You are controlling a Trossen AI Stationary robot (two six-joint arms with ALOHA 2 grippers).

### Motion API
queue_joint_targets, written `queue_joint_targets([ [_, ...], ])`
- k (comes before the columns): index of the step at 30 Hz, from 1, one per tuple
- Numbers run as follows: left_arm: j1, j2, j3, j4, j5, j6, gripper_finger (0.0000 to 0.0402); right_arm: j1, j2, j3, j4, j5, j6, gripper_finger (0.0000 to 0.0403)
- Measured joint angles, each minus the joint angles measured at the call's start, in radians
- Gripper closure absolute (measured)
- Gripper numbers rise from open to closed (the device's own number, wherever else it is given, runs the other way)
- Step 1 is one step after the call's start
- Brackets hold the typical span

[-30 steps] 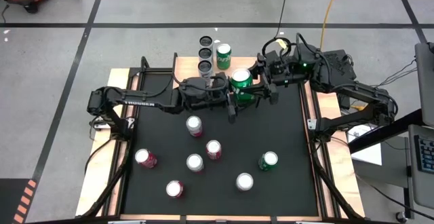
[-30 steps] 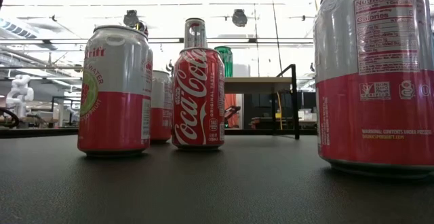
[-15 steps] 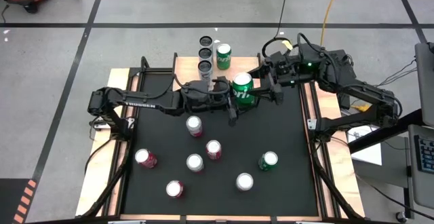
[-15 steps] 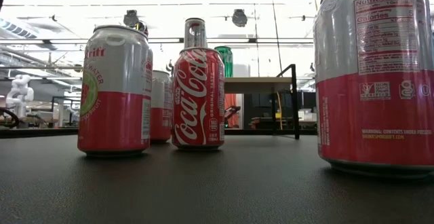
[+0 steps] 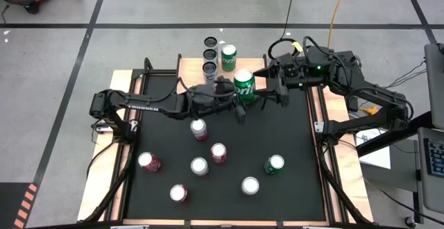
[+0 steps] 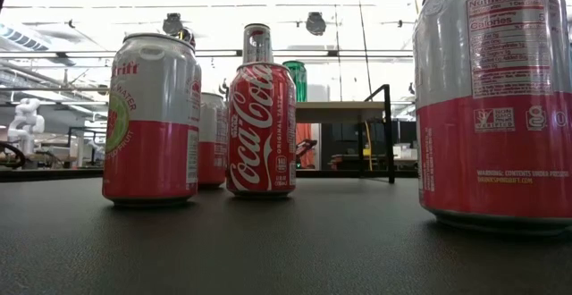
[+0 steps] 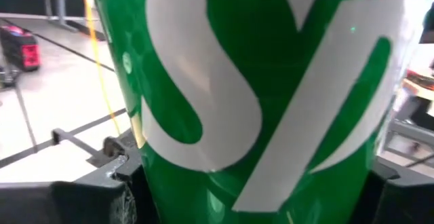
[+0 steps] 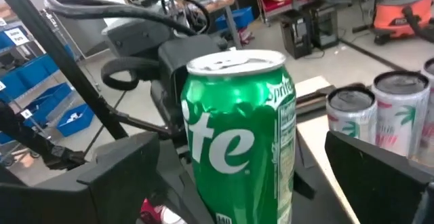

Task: Place canned beverage on shelf
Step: Put the top green soda can aligned with the other green soda can on the shelf

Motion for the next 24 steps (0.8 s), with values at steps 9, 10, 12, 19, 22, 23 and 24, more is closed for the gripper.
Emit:
queue_joint_targets([
  [9,-0.016,0.0,0.0,-0.014,-0.145,0.0,0.0104,0.0,0.074,0.0,0.034,-0.004,-0.05,0.0003],
  [10,-0.016,0.0,0.0,-0.021,-0.156,0.0,0.0104,0.0,0.081,0.0,0.038,-0.004,-0.05,0.0003],
  [12,-0.017,0.0,0.0,-0.038,-0.172,0.0,0.0104,0.0,0.089,0.0,0.064,-0.004,-0.051,0.0003],
  [19,-0.024,-0.001,0.0,-0.065,-0.19,-0.001,0.0104,-0.002,0.089,0.0,0.134,-0.008,-0.071,0.0003],
  [22,-0.024,-0.001,0.001,-0.064,-0.19,0.008,0.0104,-0.002,0.108,0.0,0.131,-0.039,-0.08,0.0003],
  [23,-0.024,-0.001,0.001,-0.064,-0.188,0.01,0.0104,-0.002,0.115,0.0,0.128,-0.047,-0.08,0.0003],
  [24,-0.024,-0.001,0.001,-0.064,-0.182,0.023,0.0104,-0.002,0.123,0.0,0.134,-0.054,-0.081,0.0003],
])
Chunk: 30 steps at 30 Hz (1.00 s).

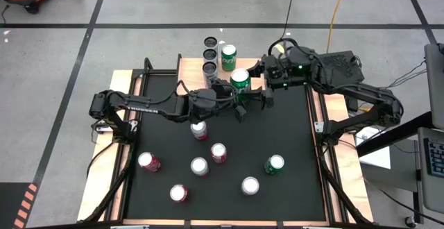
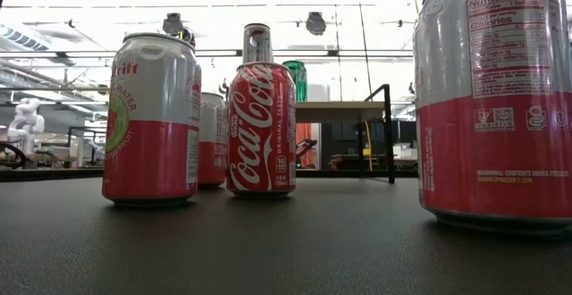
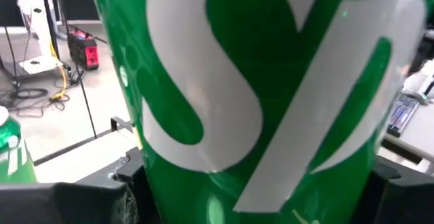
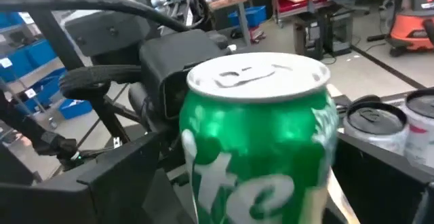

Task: Place canned beverage on shelf
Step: Put the top green soda can aligned with the other green soda can on the shelf

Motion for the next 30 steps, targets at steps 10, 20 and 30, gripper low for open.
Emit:
queue_joint_targets([
  [10,-0.001,0.0,0.0,0.002,0.063,0.035,0.0104,0.0,0.029,0.0,0.084,-0.007,-0.028,0.0022],
  [20,0.001,0.0,0.0,-0.002,0.062,0.036,0.0104,0.0,0.023,0.0,0.083,-0.01,-0.047,0.0112],
  [30,-0.004,-0.001,0.002,-0.022,0.061,0.035,0.0102,0.001,0.011,-0.001,0.071,-0.008,-0.062,0.0123],
])
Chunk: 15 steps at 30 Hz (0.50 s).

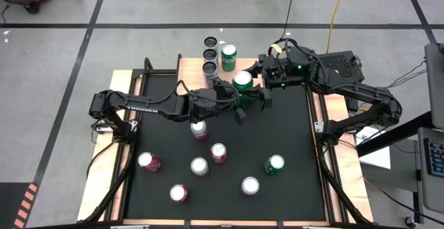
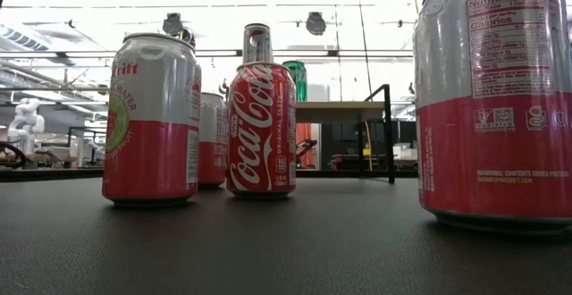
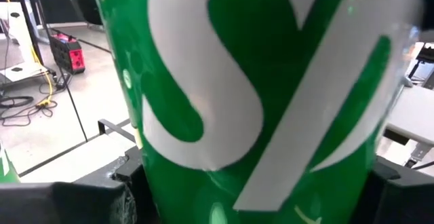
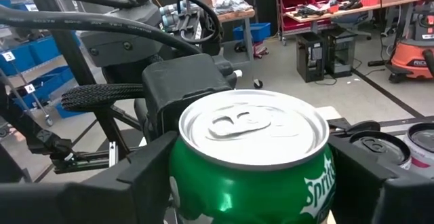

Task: Place canned beverage on shelf
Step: Put the top green soda can aligned with the other green soda can on the shelf

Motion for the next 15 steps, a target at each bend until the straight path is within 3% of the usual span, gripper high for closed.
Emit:
queue_joint_targets([
  [10,-0.037,-0.003,0.002,0.026,-0.02,-0.008,0.0039,-0.001,-0.058,-0.001,-0.002,0.01,-0.011,0.0125],
  [15,-0.063,-0.009,0.002,0.029,-0.057,-0.028,0.0025,-0.018,-0.102,-0.001,-0.021,0.03,-0.01,0.0125],
])
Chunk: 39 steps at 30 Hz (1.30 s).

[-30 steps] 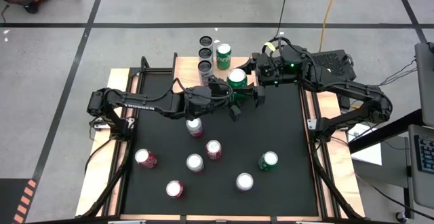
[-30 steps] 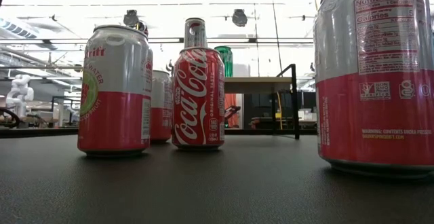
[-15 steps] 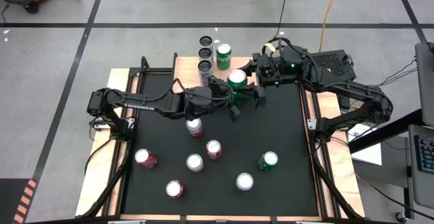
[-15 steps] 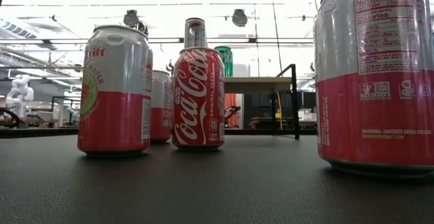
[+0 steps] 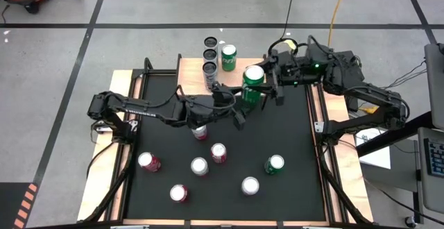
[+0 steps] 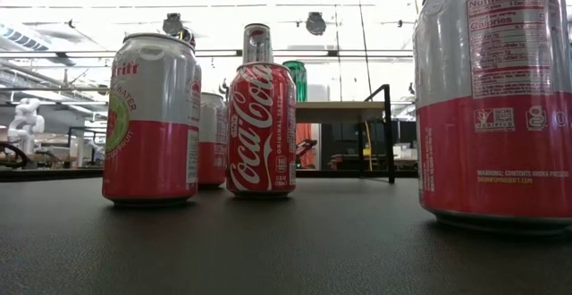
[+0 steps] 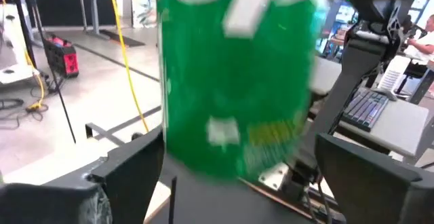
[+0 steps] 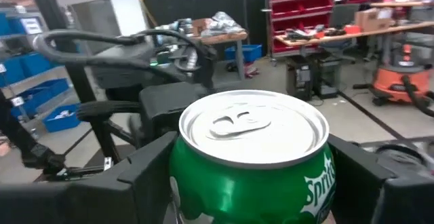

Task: Place canned beverage on shelf
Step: Put the top green soda can aligned with the other green soda can on the shelf

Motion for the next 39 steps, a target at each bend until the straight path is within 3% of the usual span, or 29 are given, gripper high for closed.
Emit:
queue_joint_targets([
  [5,-0.036,-0.05,-0.002,-0.027,-0.073,-0.08,0.0025,-0.022,-0.07,0.0,-0.062,0.009,-0.002,0.0125],
  [12,-0.09,-0.138,-0.002,-0.119,-0.175,-0.058,0.0024,-0.035,-0.188,0.002,-0.102,0.001,0.0,0.0124],
  [22,-0.148,-0.307,-0.002,-0.314,-0.223,-0.058,0.0024,-0.026,-0.26,0.002,-0.027,-0.001,-0.001,0.0124],
  [29,-0.177,-0.408,-0.003,-0.477,-0.223,-0.058,0.0024,0.009,-0.188,0.002,0.015,0.001,0.012,0.0124],
  [37,-0.211,-0.507,-0.003,-0.534,-0.207,-0.058,0.0024,0.086,0.001,0.002,0.396,0.036,0.0,0.0124],
  [39,-0.229,-0.525,-0.003,-0.535,-0.203,-0.053,0.0024,0.091,0.043,0.039,0.404,0.072,-0.022,0.0124],
])
